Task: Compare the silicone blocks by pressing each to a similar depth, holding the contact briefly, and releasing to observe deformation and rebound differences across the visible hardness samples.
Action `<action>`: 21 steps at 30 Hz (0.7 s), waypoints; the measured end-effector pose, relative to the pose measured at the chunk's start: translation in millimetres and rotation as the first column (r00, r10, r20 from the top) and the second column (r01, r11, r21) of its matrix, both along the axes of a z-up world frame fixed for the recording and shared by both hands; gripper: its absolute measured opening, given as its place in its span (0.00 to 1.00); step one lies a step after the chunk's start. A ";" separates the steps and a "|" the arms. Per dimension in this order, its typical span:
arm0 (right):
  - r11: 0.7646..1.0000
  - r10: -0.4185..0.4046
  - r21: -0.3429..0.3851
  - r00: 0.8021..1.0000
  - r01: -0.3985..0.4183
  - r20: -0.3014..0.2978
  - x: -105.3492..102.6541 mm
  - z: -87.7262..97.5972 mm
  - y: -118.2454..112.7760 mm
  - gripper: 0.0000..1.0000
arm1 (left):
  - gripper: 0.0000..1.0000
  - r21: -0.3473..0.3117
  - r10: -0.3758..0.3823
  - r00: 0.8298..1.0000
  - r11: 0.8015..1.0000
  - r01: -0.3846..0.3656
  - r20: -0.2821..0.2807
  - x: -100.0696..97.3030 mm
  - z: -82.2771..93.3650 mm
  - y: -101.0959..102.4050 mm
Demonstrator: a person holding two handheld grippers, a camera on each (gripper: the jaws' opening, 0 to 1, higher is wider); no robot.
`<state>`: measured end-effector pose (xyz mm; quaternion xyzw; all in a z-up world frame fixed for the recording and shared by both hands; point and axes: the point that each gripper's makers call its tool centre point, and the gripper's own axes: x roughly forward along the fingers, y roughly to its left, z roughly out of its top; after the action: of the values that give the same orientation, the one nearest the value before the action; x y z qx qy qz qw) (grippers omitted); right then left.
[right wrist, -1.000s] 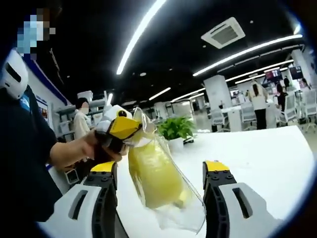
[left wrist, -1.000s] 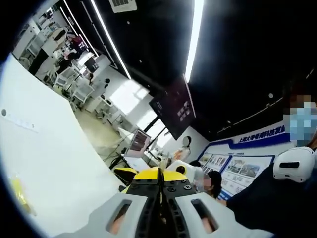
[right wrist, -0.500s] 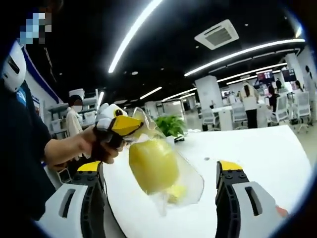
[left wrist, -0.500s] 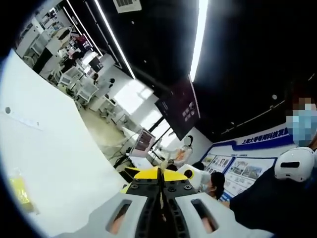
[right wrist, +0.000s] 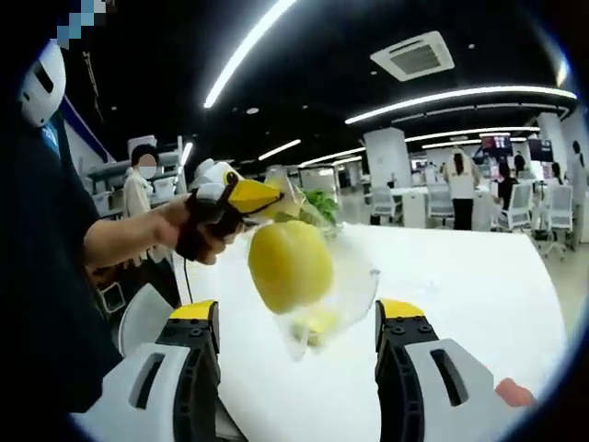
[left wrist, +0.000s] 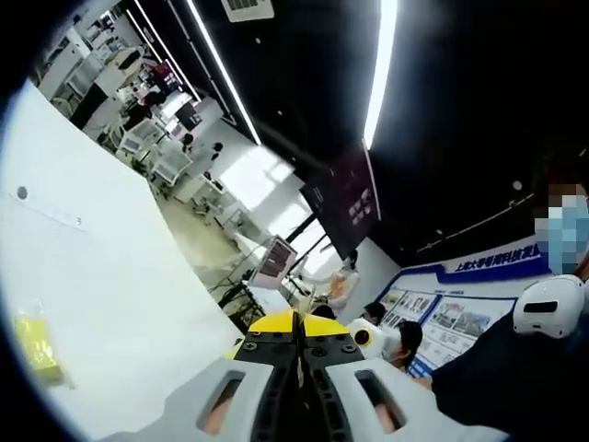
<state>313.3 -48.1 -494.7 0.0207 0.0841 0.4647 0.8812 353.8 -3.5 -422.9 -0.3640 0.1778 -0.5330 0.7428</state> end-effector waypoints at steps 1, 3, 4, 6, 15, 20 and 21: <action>1.000 -0.004 -0.004 1.000 0.004 0.022 -0.2 1.0 -0.8 0.65 | 0.00 0.002 0.001 1.000 1.000 -0.001 -0.001 0.3 -1.8 0.7; 1.000 -0.011 0.006 0.999 0.011 0.038 -3.0 2.9 -2.3 0.68 | 0.00 0.004 0.011 1.000 1.000 -0.010 -0.008 1.8 -4.9 2.5; 1.000 -0.012 0.014 0.999 0.012 0.033 -3.9 3.5 -3.1 0.68 | 0.00 0.001 0.015 1.000 1.000 -0.015 -0.015 3.3 -7.1 4.0; 0.999 -0.019 0.028 1.000 0.018 0.022 -6.6 2.4 -5.8 0.68 | 0.00 -0.001 0.027 0.999 1.000 -0.027 -0.024 5.6 -9.5 6.4; 0.992 -0.122 -0.014 0.992 0.122 -0.032 -22.4 -25.1 -40.6 0.64 | 0.00 0.005 0.060 0.996 0.998 -0.059 -0.068 16.7 -28.0 16.6; 0.983 -0.175 -0.064 0.981 0.171 -0.078 -31.8 -42.0 -62.5 0.57 | 0.00 0.024 0.077 0.992 0.997 -0.075 -0.100 25.4 -43.1 18.8; 0.980 -0.192 -0.060 0.978 0.188 -0.079 -33.6 -42.3 -67.6 0.57 | 0.00 0.027 0.077 0.991 0.997 -0.074 -0.109 26.8 -46.9 18.5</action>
<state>279.6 -115.7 -537.1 0.0250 0.1309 0.3748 0.9175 380.6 15.0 -469.8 -0.3908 0.2105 -0.4817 0.7556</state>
